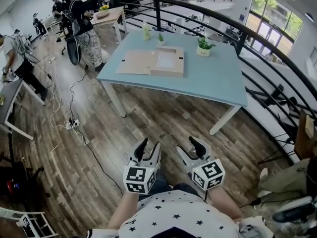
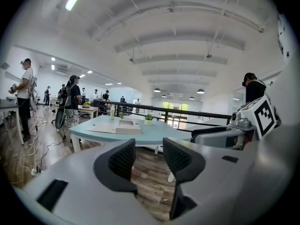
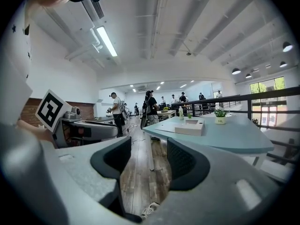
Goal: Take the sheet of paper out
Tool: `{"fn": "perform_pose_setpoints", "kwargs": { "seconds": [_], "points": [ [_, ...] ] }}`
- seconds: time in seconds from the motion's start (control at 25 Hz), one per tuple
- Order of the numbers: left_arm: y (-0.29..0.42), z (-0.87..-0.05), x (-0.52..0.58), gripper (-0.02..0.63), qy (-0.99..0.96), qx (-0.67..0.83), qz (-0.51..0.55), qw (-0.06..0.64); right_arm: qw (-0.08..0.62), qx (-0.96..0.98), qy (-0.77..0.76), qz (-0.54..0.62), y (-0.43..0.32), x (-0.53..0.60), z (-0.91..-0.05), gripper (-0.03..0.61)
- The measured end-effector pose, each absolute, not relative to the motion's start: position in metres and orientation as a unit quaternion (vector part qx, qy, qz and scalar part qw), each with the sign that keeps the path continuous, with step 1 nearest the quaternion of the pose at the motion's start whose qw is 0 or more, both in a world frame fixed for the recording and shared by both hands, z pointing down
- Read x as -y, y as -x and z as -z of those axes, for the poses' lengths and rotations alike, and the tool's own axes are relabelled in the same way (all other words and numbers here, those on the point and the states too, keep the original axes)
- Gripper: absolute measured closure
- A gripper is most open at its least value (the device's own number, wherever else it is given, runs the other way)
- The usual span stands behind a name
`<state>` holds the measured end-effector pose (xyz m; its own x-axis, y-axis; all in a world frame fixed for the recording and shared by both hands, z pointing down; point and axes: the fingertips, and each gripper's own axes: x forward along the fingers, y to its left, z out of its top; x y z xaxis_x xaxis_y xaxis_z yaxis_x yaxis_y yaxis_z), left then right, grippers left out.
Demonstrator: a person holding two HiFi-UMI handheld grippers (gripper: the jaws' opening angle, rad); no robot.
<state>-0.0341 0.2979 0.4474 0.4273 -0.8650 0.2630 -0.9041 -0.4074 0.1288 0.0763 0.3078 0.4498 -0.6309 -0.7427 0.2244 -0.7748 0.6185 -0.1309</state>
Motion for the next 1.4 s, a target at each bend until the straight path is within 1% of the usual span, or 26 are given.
{"fn": "perform_pose_setpoints", "kwargs": {
  "seconds": [0.24, 0.52, 0.96, 1.4],
  "points": [
    [0.040, -0.460, -0.250, 0.449, -0.839, 0.518, -0.079, 0.145, 0.067, 0.890, -0.437, -0.112, -0.072, -0.260, -0.455, 0.356],
    [0.053, -0.460, -0.174, 0.449, -0.840, 0.520, -0.070, 0.143, 0.066, 0.890, -0.439, -0.107, -0.059, -0.185, -0.454, 0.356],
    [0.072, -0.433, -0.047, 0.449, -0.847, 0.507, -0.078, 0.138, 0.060, 0.889, -0.442, -0.104, -0.035, -0.062, -0.423, 0.356],
    [0.094, -0.429, 0.051, 0.449, -0.852, 0.500, -0.078, 0.132, 0.054, 0.886, -0.449, -0.103, -0.010, 0.035, -0.420, 0.356]
  ]
}}
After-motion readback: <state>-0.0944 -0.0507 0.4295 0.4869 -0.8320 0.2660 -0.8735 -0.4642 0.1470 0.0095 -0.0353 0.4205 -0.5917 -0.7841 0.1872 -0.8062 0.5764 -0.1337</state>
